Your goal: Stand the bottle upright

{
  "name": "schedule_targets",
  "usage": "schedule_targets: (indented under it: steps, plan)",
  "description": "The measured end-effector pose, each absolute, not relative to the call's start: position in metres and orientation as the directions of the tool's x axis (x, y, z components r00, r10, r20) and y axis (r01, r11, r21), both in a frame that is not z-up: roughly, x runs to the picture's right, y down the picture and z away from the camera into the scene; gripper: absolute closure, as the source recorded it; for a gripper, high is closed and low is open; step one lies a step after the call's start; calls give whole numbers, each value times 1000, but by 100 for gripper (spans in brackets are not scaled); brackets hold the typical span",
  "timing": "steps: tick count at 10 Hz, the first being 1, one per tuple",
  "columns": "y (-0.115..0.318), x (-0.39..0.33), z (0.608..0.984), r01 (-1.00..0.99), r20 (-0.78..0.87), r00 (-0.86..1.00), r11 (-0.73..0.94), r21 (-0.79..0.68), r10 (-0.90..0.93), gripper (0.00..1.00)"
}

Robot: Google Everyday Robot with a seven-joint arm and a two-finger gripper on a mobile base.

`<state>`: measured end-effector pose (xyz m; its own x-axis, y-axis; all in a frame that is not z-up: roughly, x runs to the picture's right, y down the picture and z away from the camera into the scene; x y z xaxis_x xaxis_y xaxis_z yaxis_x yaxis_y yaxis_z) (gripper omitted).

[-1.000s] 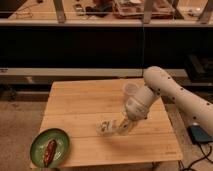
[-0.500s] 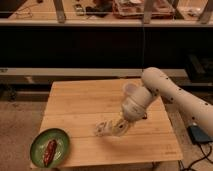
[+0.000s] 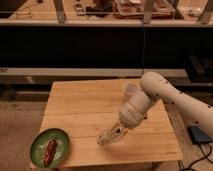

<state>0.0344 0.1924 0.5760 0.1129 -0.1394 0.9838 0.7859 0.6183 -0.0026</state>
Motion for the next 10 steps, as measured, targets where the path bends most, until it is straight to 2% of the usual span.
schedule_targets:
  steps: [4, 10]
  plan:
    - [201, 25, 588, 768, 971, 220, 630, -116, -89, 83]
    - [211, 35, 601, 786, 963, 270, 577, -221, 1, 83]
